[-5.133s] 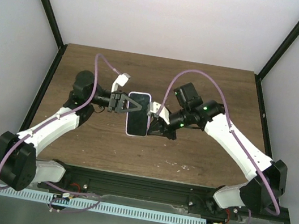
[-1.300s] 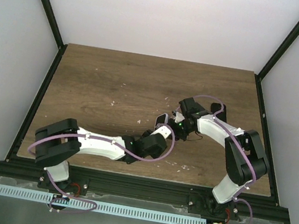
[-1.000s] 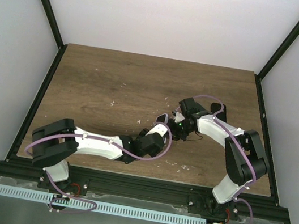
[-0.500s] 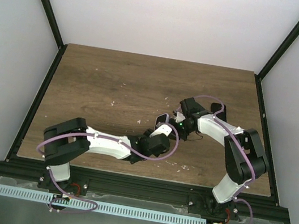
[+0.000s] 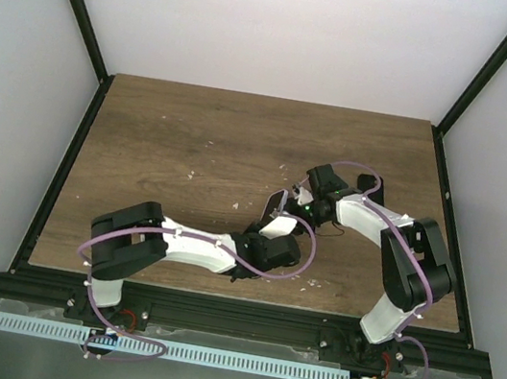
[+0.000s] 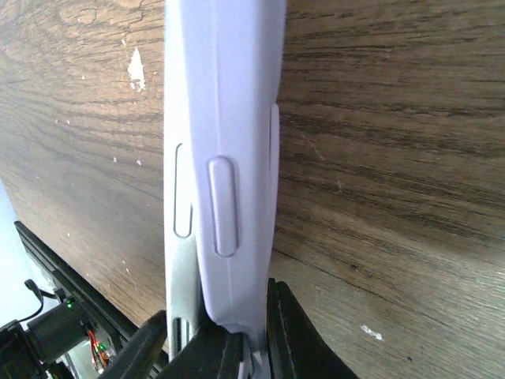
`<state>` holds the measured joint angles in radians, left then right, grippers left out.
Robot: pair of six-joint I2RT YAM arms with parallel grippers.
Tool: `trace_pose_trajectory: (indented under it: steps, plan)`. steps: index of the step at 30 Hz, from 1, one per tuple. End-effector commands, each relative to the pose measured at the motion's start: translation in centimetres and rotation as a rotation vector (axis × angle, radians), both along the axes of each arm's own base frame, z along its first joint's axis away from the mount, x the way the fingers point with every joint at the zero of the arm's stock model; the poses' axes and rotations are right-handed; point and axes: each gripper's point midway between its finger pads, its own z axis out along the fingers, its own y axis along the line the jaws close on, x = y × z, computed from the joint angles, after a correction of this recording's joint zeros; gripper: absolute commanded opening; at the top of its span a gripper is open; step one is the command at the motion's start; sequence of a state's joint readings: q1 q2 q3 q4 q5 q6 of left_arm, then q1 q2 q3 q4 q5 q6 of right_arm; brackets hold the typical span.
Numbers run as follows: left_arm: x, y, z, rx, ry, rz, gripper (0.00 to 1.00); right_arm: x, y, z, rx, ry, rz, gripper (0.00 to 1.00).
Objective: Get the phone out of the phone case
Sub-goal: Remove the phone case from the phone.
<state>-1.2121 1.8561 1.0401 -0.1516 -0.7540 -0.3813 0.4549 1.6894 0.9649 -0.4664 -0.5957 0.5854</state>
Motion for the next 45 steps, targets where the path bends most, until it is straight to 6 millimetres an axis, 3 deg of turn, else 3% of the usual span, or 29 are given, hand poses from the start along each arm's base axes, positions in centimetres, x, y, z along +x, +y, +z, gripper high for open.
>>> trace_pose_trajectory:
  steps: [1,7,18,27,33,38,45]
  plan:
    - [0.3,3.5,-2.2,0.154,0.014,0.056,0.20,-1.3,1.5,3.1,0.119,0.006,0.054,0.01]
    - [-0.1,3.6,-0.9,0.093,0.023,0.064,0.00,-0.3,0.8,2.7,0.074,-0.023,0.034,0.01]
    - [-0.6,4.5,6.1,-0.163,0.007,0.105,0.00,2.7,-1.5,2.5,-0.116,-0.183,0.005,0.01]
    - [-1.1,9.0,10.9,-0.334,-0.056,0.205,0.00,5.8,-2.0,3.2,-0.206,-0.308,0.027,0.01]
    - [-2.2,13.3,14.1,-0.460,-0.100,0.254,0.00,10.7,-2.5,4.8,-0.314,-0.444,0.055,0.01]
    - [-2.9,15.9,14.8,-0.505,-0.125,0.268,0.00,13.3,-3.3,5.8,-0.281,-0.487,0.032,0.01]
    - [-3.7,16.7,13.8,-0.511,-0.094,0.249,0.00,16.3,-7.1,1.9,-0.467,-0.289,-0.088,0.01]
